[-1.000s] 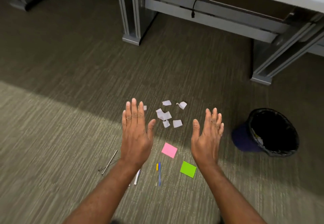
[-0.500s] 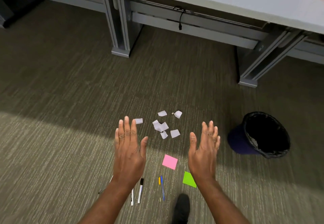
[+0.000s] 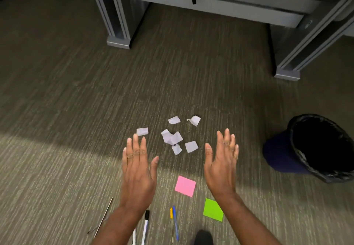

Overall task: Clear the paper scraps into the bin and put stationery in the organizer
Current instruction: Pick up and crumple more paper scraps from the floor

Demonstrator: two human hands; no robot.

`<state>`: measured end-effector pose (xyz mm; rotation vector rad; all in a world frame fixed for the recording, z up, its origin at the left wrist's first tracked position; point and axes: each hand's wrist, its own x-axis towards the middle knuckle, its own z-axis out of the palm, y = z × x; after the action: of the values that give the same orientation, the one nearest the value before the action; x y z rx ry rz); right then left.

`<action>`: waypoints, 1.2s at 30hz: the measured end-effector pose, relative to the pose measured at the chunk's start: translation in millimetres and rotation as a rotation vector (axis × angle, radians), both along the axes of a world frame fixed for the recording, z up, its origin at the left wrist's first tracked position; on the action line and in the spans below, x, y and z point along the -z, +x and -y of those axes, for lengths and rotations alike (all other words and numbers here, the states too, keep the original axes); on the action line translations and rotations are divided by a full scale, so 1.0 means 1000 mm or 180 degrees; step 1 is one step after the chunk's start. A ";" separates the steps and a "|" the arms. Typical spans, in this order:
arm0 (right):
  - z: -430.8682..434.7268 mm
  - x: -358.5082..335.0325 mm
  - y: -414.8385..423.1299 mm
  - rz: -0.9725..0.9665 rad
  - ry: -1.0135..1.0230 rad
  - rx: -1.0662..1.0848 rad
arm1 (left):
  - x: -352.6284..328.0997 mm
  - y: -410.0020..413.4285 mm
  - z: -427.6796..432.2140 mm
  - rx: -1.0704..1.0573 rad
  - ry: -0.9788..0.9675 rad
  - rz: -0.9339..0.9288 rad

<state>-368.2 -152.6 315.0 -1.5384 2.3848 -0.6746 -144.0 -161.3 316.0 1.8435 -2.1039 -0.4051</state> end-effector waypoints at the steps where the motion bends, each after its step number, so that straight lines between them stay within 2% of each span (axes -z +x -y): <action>1: 0.006 0.022 0.002 -0.0003 -0.0013 -0.0014 | 0.020 -0.004 0.003 0.0022 -0.0007 0.0011; 8: 0.039 0.160 -0.001 -0.0207 0.0200 -0.0285 | 0.157 -0.027 0.030 0.0138 0.0079 0.0017; 15: 0.068 0.273 -0.011 -0.0498 0.0555 -0.0371 | 0.272 -0.045 0.060 0.0405 0.0054 0.0310; 20: 0.084 0.343 -0.015 -0.0364 0.0601 -0.0424 | 0.334 -0.056 0.082 0.0471 0.0226 0.0502; 28: 0.097 0.403 -0.027 -0.0309 0.1056 -0.0421 | 0.386 -0.079 0.094 0.0474 0.0499 0.0439; 31: 0.095 0.412 -0.033 -0.0173 0.1334 -0.0590 | 0.396 -0.088 0.100 0.0316 0.0869 0.0635; 36: 0.099 0.417 -0.033 -0.0284 0.1288 -0.0533 | 0.404 -0.095 0.107 0.0108 0.1122 0.0613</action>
<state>-401.5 -251.2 -101.7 -1.5844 2.2386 -0.0800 -238.9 -268.8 -87.6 2.1156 -2.3131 -0.6683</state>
